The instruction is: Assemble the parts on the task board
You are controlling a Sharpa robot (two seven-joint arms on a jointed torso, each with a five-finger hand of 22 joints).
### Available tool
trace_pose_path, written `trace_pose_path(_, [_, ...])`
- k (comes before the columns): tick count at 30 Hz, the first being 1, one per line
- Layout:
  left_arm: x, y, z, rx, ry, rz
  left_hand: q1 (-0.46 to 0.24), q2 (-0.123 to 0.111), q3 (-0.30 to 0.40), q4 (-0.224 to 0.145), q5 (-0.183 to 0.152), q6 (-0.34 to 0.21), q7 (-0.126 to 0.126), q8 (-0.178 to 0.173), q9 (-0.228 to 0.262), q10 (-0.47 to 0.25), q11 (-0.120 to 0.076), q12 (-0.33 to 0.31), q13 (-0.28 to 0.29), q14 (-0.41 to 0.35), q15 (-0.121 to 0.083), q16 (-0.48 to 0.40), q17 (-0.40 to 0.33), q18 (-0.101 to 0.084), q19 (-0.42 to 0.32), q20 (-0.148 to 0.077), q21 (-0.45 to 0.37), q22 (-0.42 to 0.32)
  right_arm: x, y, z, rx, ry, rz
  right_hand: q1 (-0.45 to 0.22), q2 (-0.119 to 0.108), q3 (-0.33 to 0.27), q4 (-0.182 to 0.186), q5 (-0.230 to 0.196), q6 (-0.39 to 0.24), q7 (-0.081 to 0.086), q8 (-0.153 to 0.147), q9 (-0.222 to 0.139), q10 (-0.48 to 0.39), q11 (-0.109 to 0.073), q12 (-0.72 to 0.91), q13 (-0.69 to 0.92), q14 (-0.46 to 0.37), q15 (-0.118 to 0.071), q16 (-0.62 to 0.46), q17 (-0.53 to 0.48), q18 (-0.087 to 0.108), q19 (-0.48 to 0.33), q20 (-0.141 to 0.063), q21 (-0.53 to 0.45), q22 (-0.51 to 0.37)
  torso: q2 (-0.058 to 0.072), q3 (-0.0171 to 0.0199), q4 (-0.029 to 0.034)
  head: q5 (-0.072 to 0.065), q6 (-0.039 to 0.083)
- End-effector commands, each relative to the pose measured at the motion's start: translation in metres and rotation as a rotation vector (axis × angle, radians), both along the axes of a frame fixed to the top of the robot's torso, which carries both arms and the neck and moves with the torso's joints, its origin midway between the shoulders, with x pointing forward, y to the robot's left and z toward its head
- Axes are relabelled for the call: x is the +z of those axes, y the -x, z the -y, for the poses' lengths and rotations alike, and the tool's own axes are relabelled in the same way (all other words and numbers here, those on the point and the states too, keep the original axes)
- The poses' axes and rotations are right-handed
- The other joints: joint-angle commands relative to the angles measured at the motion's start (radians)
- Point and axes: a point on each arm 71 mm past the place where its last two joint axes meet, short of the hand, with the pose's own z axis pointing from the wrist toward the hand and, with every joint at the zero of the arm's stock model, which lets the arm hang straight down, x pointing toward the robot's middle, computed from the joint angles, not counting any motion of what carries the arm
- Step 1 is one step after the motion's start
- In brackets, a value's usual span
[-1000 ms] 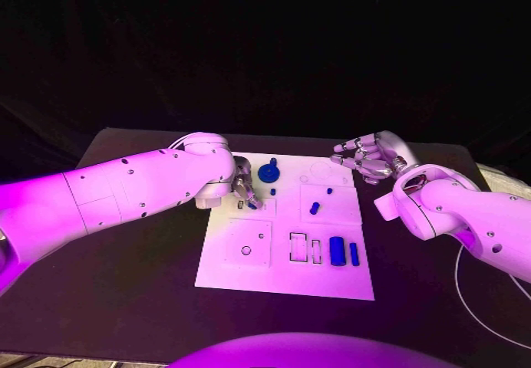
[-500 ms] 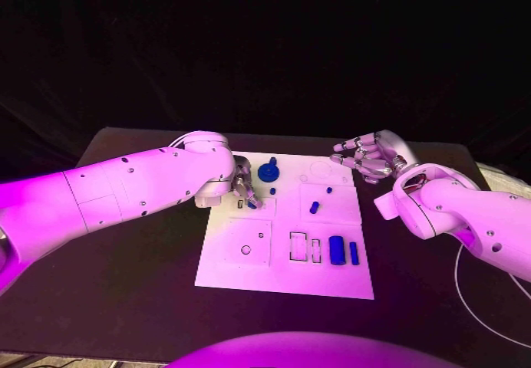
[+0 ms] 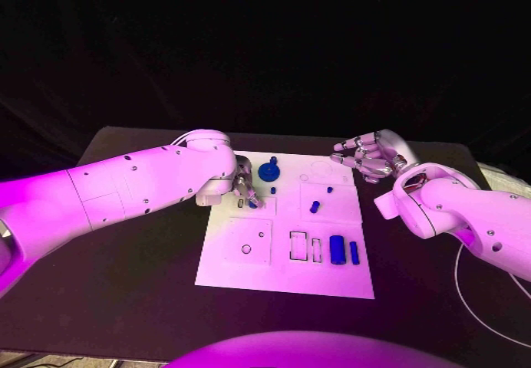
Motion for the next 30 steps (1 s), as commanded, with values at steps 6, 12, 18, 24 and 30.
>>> trace_pose_path(6, [-0.0048, -0.0021, -0.0004, -0.010, -0.048, -0.009, 0.008, 0.026, -0.013, 0.001, 0.002, 0.055, -0.050, -0.005, -0.002, 0.004, 0.001, 0.001, -0.001, 0.105, -0.005, 0.003, 0.263, -0.019, 0.029, -0.008, 0.004, 0.123, -0.0003, 0.0006, -0.0020, 0.016, 0.002, -0.003, -0.003, 0.004, 0.001, 0.006, 0.006, 0.005, 0.000, 0.000, -0.001, -0.008, -0.002, -0.006, -0.001, 0.065, -0.007, -0.006, 0.095, 0.015, -0.006, -0.002, -0.007, -0.001, 0.001, -0.0004, -0.0010, -0.002, 0.000])
trace_pose_path(12, [-0.0053, -0.0036, 0.0003, -0.010, -0.055, -0.008, 0.005, 0.031, -0.023, 0.003, 0.002, 0.056, -0.050, -0.008, -0.002, 0.004, 0.001, 0.000, -0.002, 0.105, -0.005, 0.003, 0.263, -0.019, 0.029, -0.008, 0.004, 0.123, -0.0003, 0.0008, -0.0021, 0.017, 0.002, -0.004, -0.003, 0.004, 0.001, 0.006, 0.006, 0.005, 0.000, 0.000, -0.001, -0.008, -0.002, -0.006, -0.001, 0.065, -0.007, -0.006, 0.095, 0.015, -0.006, -0.002, -0.007, -0.001, 0.000, 0.0002, -0.0003, -0.001, 0.000])
trace_pose_path(18, [-0.0063, -0.0049, 0.0002, -0.014, -0.067, -0.018, -0.006, 0.034, -0.045, 0.012, 0.002, 0.058, -0.050, -0.011, -0.004, 0.004, 0.002, -0.002, -0.003, 0.105, -0.005, 0.003, 0.263, -0.019, 0.029, -0.009, 0.003, 0.123, -0.0003, 0.0009, -0.0028, 0.020, 0.002, -0.005, -0.003, 0.004, 0.001, 0.006, 0.006, 0.005, 0.000, 0.000, -0.001, -0.008, -0.002, -0.006, -0.001, 0.065, -0.007, -0.006, 0.095, 0.015, -0.006, -0.002, -0.007, -0.001, -0.001, 0.0005, -0.0004, -0.001, -0.002])
trace_pose_path(24, [-0.0072, -0.0055, -0.0007, -0.018, -0.078, -0.029, -0.029, 0.029, -0.080, 0.028, 0.002, 0.060, -0.049, -0.014, -0.004, 0.005, 0.003, -0.003, -0.002, 0.105, -0.005, 0.003, 0.263, -0.019, 0.029, -0.009, 0.003, 0.124, -0.0004, 0.0010, -0.0029, 0.021, 0.002, -0.006, -0.003, 0.004, 0.000, 0.007, 0.007, 0.005, 0.000, 0.000, -0.001, -0.009, -0.002, -0.006, -0.003, 0.065, -0.008, -0.007, 0.093, 0.016, -0.007, -0.002, -0.009, -0.004, 0.000, 0.0007, -0.0004, -0.002, -0.002])
trace_pose_path(30, [-0.0076, -0.0055, -0.0011, -0.022, -0.084, -0.034, -0.056, 0.016, -0.122, 0.045, 0.002, 0.064, -0.049, -0.017, -0.005, 0.005, 0.003, -0.002, -0.001, 0.105, -0.004, 0.003, 0.263, -0.019, 0.030, -0.008, 0.004, 0.126, -0.0006, 0.0010, -0.0030, 0.021, 0.002, -0.006, -0.003, 0.004, 0.000, 0.007, 0.007, 0.005, 0.000, 0.000, -0.001, -0.009, -0.002, -0.006, -0.003, 0.065, -0.008, -0.007, 0.093, 0.016, -0.007, -0.002, -0.009, -0.004, 0.000, 0.0002, -0.0001, -0.002, -0.003])
